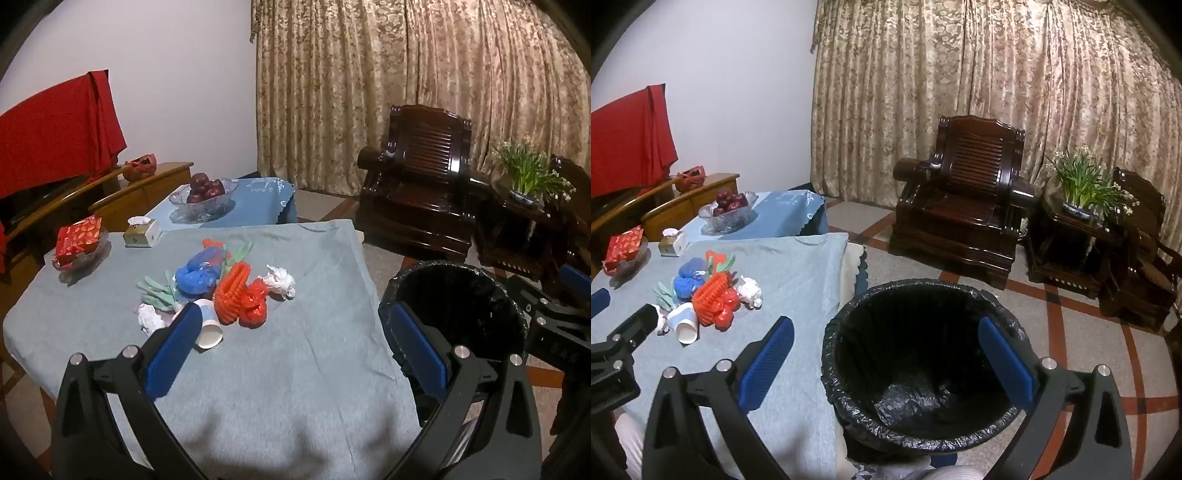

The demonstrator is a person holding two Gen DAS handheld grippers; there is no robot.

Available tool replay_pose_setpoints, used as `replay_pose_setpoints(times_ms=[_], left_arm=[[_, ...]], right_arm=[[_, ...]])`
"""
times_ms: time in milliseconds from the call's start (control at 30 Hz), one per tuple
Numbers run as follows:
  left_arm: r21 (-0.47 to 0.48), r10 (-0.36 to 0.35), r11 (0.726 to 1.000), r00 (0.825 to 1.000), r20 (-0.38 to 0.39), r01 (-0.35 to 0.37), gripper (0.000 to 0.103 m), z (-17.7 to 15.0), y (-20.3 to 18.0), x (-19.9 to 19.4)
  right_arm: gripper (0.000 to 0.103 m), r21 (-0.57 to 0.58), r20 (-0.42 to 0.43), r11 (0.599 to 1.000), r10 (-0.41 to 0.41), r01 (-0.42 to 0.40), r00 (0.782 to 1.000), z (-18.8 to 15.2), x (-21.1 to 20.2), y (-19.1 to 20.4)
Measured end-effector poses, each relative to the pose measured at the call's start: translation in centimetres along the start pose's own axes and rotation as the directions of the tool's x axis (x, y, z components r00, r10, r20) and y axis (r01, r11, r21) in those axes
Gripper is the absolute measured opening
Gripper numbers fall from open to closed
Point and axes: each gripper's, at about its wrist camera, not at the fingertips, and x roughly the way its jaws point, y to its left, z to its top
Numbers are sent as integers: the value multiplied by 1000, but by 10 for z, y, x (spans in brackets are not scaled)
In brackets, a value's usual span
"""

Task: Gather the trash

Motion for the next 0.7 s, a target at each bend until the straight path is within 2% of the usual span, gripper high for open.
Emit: replay_pose_setpoints(times_ms=[700], left_arm=[[-1,-1,1000,1000,-3,1,98,-3,5,-2]], right_arm=[[97,-4,-3,1000,-2,2,1000,0,1,0]])
